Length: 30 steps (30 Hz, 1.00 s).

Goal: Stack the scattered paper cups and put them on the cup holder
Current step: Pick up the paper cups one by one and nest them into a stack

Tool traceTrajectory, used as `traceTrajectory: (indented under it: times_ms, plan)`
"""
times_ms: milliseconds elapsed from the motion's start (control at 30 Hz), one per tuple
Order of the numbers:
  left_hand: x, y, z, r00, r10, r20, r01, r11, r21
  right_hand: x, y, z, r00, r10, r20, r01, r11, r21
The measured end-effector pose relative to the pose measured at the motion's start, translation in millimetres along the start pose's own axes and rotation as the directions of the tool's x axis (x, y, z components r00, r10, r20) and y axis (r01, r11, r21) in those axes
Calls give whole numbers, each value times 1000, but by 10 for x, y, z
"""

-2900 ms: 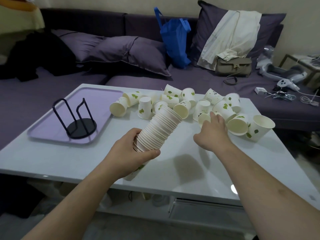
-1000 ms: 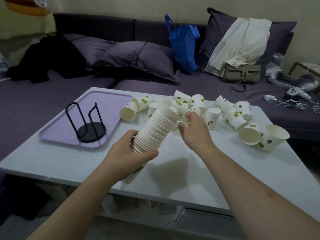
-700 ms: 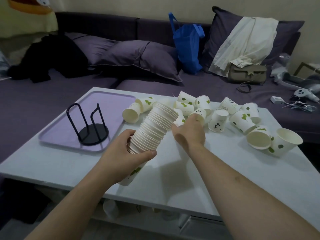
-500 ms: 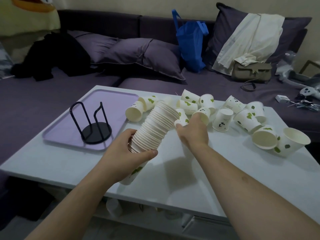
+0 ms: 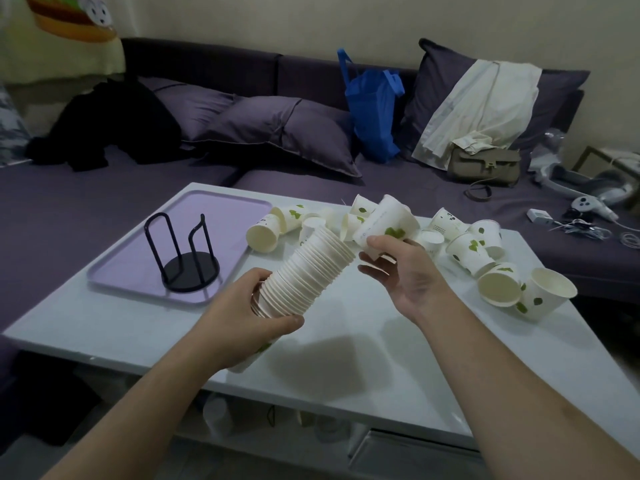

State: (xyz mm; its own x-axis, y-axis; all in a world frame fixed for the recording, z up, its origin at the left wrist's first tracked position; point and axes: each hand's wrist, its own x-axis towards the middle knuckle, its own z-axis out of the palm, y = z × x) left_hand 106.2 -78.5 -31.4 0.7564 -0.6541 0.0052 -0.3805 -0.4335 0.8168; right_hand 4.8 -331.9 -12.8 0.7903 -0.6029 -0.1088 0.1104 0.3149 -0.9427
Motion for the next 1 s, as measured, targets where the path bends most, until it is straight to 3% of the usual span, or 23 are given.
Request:
traceTrajectory:
  times_ms: [333, 500, 700, 767, 900, 1000]
  plan:
    - [-48, -35, 8, 999, 34, 16, -34, 999, 7, -115, -8, 258, 948, -35, 317, 46, 999, -25]
    - [-14, -66, -9, 1000, 26, 5, -26, 1000, -1, -62, -36, 308, 987, -94, 127, 86, 994, 64]
    - [24, -41, -1, 1000, 17, -7, -17, 1000, -6, -82, 123, 439, 969, -149, 199, 205, 931, -301]
    - [28, -59, -7, 1000, 10, -19, -10, 1000, -19, -66, 175, 479, 958, -133, 252, 218, 914, -343]
    - [48, -106, -50, 999, 0, -45, -2, 999, -53, -37, 164, 539, 957, -142, 252, 195, 961, -197]
    - [84, -111, -78, 997, -24, -73, 14, 991, -135, 64, 161, 576, 987, -139, 75, 145, 987, -73]
